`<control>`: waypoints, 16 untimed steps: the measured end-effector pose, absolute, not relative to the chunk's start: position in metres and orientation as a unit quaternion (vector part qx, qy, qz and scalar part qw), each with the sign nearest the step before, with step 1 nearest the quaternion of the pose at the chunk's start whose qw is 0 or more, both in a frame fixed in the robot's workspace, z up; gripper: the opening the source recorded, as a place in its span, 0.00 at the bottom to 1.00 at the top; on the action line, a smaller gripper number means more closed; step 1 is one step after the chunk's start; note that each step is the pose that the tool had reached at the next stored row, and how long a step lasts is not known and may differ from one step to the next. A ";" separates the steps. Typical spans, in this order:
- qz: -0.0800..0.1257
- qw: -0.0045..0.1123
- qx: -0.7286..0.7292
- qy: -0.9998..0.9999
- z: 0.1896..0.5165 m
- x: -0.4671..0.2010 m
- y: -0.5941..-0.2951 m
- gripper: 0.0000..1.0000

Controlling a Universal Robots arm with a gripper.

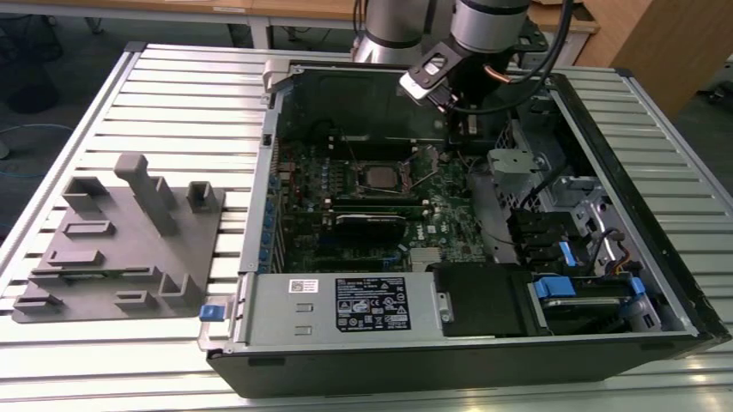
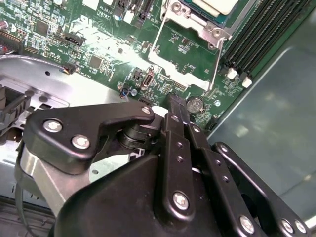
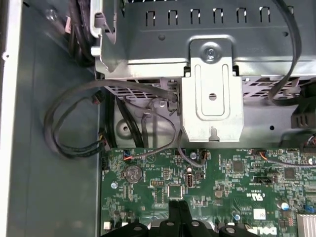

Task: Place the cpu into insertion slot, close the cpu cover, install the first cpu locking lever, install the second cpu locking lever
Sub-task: 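Close the cpu cover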

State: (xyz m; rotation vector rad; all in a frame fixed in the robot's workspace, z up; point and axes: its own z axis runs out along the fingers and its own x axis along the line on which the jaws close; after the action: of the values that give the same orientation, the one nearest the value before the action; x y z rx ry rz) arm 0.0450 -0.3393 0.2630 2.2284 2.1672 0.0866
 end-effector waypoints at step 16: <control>0.028 0.016 0.717 0.697 0.244 0.046 -0.339 0.11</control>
State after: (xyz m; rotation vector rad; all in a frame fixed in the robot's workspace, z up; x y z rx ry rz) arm 0.0464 -0.3393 0.2441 2.2284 2.1672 0.0867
